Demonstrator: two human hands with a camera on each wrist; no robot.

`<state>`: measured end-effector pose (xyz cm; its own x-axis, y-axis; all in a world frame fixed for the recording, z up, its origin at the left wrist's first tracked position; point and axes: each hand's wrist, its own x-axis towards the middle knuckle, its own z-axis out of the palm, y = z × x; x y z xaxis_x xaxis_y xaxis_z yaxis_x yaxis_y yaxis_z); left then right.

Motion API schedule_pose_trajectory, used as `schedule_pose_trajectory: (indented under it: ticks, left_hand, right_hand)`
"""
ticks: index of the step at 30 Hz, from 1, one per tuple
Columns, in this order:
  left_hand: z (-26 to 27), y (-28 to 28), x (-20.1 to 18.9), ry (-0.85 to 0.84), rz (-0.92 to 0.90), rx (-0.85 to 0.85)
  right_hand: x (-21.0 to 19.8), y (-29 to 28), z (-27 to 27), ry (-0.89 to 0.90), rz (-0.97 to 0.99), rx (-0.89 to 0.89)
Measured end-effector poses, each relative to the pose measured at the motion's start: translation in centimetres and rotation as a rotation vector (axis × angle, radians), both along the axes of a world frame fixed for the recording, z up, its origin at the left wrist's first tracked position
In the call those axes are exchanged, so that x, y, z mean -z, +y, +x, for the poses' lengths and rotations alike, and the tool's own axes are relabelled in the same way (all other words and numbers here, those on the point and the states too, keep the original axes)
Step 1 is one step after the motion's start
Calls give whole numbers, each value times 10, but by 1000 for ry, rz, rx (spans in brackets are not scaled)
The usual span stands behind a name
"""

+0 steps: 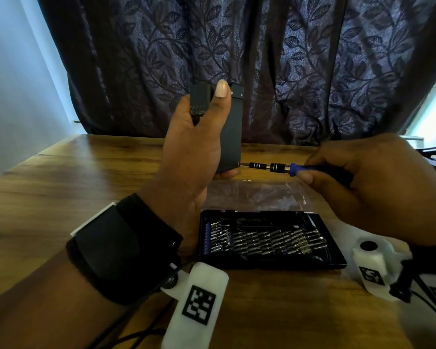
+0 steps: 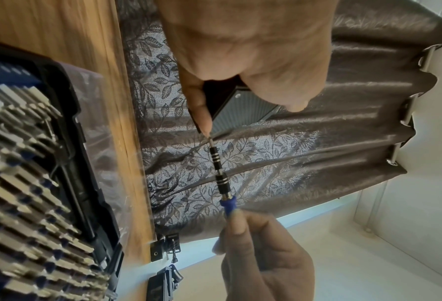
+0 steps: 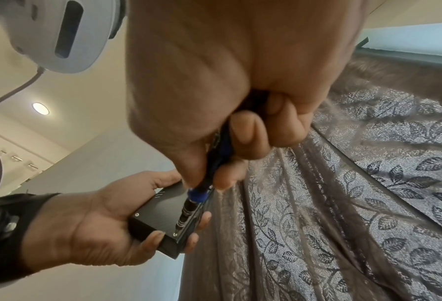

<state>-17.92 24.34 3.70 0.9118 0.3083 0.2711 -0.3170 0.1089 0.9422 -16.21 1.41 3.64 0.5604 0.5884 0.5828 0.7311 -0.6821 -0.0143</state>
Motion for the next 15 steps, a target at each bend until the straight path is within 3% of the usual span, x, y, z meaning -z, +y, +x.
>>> schedule_pose_trajectory:
  ticks: [5,12,15]
  left_hand:
    - [0,1,1,0,-12,37]
    - [4,6,5,37,-154,134]
    - [6,6,7,18,-146,129]
  right_hand:
    - [2,-1,4,-34,-65,48]
    - [-6,-7,0,40,160,-43]
    - [-8,-7,-1,37,145,-38]
